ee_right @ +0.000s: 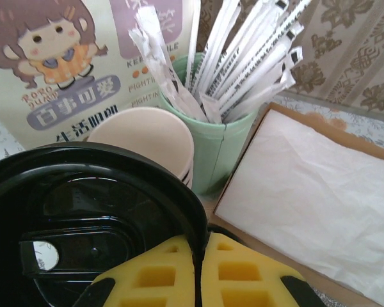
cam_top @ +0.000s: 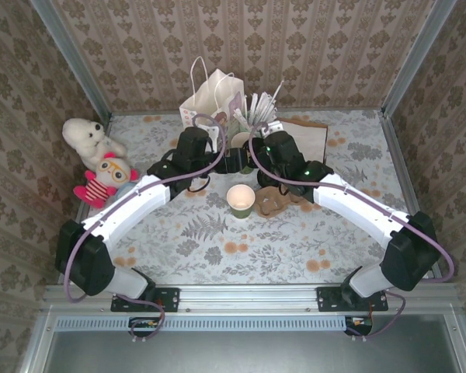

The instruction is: Pack the takeout coffee

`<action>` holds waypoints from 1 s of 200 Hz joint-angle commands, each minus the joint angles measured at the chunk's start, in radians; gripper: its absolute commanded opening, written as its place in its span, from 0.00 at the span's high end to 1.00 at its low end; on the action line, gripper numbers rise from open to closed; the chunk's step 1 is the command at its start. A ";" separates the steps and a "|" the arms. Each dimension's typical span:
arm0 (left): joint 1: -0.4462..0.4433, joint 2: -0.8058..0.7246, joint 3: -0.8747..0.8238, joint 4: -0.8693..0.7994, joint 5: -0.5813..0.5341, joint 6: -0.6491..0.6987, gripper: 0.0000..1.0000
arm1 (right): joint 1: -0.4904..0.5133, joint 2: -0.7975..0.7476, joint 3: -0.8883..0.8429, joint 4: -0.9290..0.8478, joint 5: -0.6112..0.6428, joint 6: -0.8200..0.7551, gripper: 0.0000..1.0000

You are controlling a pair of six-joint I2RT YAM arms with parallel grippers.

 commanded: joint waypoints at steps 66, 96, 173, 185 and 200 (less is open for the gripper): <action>-0.024 0.073 0.098 -0.041 -0.016 0.029 0.43 | 0.052 0.016 0.076 -0.081 0.070 0.029 0.90; -0.025 0.091 0.111 -0.051 -0.017 0.032 0.63 | 0.054 0.004 0.077 -0.083 0.044 0.046 0.89; -0.023 0.072 0.096 -0.008 0.005 0.172 0.86 | -0.115 -0.170 -0.021 0.000 -0.511 0.159 0.00; -0.019 0.061 0.089 0.012 0.026 0.227 0.88 | -0.157 -0.202 -0.055 0.017 -0.622 0.168 0.00; -0.009 0.053 0.096 0.018 0.058 0.289 0.90 | -0.194 -0.244 -0.098 0.032 -0.678 0.140 0.00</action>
